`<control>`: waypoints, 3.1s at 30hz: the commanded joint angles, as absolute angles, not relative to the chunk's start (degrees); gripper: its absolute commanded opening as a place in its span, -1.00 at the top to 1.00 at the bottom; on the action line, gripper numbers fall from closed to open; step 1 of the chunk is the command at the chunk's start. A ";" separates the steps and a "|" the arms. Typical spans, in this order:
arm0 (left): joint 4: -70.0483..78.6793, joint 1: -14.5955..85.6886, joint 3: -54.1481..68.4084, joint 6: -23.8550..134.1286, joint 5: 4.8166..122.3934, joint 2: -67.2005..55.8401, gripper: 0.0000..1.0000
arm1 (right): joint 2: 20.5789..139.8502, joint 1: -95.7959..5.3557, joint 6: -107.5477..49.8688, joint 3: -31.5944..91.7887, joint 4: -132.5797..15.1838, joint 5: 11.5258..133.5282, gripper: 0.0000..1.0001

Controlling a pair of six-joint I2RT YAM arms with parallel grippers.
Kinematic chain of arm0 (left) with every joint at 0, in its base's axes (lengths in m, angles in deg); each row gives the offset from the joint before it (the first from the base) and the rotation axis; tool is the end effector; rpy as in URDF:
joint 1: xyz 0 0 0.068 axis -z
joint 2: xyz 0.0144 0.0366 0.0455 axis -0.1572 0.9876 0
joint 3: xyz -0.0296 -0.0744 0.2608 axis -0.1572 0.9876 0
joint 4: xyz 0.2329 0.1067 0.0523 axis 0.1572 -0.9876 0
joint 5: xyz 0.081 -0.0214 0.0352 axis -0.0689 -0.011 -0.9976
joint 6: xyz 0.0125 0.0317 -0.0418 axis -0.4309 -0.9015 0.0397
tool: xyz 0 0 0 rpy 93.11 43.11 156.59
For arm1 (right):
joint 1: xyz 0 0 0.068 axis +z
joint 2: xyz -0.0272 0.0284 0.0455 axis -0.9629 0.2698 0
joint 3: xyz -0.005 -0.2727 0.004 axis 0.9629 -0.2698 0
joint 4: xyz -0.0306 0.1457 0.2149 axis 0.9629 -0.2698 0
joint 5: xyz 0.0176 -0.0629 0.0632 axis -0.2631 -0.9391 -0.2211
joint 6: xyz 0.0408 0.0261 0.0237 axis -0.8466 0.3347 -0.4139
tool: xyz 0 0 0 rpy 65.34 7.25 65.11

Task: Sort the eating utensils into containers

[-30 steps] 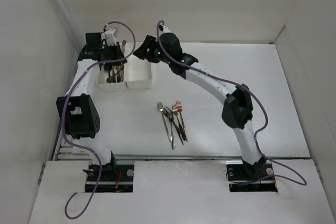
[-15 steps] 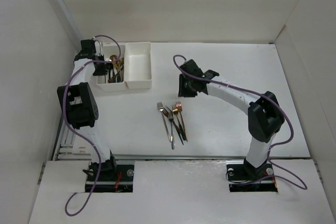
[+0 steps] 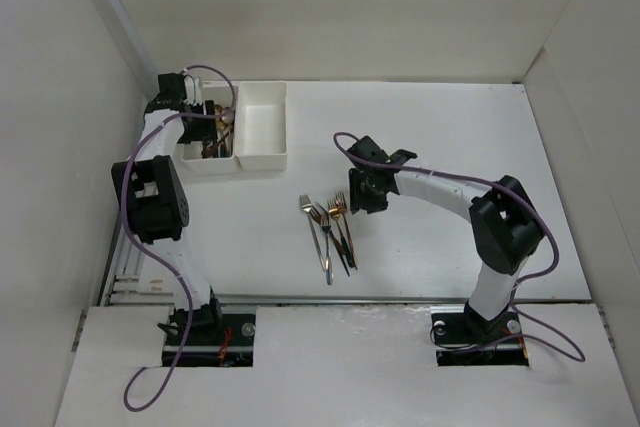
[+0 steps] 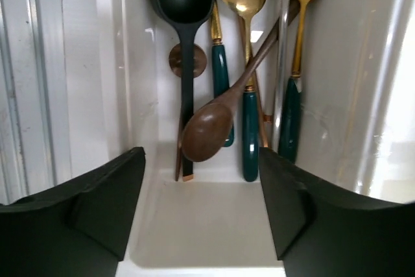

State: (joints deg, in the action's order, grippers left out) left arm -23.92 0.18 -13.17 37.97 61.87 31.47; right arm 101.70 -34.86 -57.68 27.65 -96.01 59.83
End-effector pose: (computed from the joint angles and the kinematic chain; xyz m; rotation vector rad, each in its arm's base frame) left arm 0.4429 0.0650 0.2505 -0.0137 2.3708 -0.0141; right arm 0.2819 0.2281 0.2023 -0.0680 2.7635 0.2418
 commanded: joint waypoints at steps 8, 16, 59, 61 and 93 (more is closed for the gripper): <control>-25.39 0.08 -17.38 38.54 50.35 18.33 -0.68 | 102.13 -28.91 -53.58 26.98 -93.00 62.60 0.05; -27.66 0.08 -23.35 44.87 36.02 15.68 -0.98 | 106.62 -28.91 -54.81 28.29 -94.49 56.89 0.22; -29.78 -1.59 -16.68 47.25 41.72 11.29 -0.98 | 145.82 -31.02 -58.59 100.20 -52.31 56.19 1.00; -29.78 -1.59 -16.68 47.25 41.72 11.29 -0.98 | 146.87 -31.02 -57.88 98.69 -52.30 55.66 1.00; -31.45 -1.59 -19.05 46.72 44.36 12.51 -0.98 | 104.63 -28.56 -48.89 48.11 -96.42 61.27 0.42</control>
